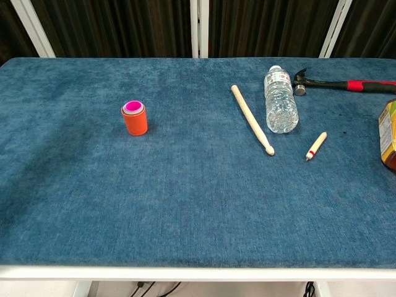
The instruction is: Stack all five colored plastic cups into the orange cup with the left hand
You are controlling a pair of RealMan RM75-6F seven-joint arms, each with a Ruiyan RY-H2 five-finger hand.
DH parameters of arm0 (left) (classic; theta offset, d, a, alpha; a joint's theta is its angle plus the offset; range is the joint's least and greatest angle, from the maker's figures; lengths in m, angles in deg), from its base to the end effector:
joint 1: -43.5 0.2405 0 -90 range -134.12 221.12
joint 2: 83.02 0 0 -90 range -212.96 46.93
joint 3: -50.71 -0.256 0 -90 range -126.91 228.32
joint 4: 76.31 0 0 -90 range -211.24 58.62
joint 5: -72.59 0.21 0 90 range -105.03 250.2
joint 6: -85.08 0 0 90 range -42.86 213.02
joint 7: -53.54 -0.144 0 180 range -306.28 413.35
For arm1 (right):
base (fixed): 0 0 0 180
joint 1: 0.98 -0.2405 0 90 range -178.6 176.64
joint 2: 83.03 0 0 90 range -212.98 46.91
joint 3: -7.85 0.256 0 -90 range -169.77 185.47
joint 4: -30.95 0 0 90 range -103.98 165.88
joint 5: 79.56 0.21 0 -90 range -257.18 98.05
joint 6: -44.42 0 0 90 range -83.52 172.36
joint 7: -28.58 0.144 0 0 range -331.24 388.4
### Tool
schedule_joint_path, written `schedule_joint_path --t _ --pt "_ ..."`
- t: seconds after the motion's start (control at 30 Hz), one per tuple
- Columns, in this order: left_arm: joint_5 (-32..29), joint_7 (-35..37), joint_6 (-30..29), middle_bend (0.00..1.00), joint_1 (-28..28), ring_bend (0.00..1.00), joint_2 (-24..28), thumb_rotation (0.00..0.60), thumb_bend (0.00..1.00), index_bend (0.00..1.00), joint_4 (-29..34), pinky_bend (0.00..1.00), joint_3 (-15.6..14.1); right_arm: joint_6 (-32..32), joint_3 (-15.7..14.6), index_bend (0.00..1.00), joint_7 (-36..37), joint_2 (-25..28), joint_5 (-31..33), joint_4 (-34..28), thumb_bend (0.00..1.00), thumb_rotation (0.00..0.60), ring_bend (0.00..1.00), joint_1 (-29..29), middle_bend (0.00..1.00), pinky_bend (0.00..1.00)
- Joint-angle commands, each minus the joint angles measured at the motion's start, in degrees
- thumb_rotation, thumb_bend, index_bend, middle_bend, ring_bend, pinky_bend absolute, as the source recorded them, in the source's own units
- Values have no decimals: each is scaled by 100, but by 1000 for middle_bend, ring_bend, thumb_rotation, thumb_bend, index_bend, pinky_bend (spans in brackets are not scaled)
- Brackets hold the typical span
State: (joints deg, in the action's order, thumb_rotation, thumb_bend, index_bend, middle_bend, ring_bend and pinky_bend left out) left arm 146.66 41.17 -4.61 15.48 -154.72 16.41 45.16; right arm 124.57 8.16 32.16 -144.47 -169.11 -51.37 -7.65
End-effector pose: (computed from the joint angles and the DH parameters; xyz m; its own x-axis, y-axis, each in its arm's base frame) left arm -0.2465 0.2640 0.1167 0.4772 -0.0740 0.8757 0.8584 -0.1743 -0.4825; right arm -0.3450 -0.1844 0.1750 0.5459 -0.1022 0.8316 -0.8378 -0.0789 0.5402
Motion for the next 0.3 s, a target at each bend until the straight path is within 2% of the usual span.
schedule_joint_path --t 0.03,0.17,0.3 --pt "432 1230 -982 123 1495 71 61 600 175 105 -1084 70 -700 -30 14 0 -69 -40 17 -9 327 600 0 -21 0 0" --pt "558 1308 -1143 123 1878 55 -36 600 175 104 -1537 70 -659 -55 7 0 -260 -127 7 -52 327 600 0 -44 0 0" --pt "740 1244 -1069 123 1944 55 -33 600 175 104 -1552 69 -554 -53 5 0 -410 -164 3 -145 327 600 0 -50 0 0"
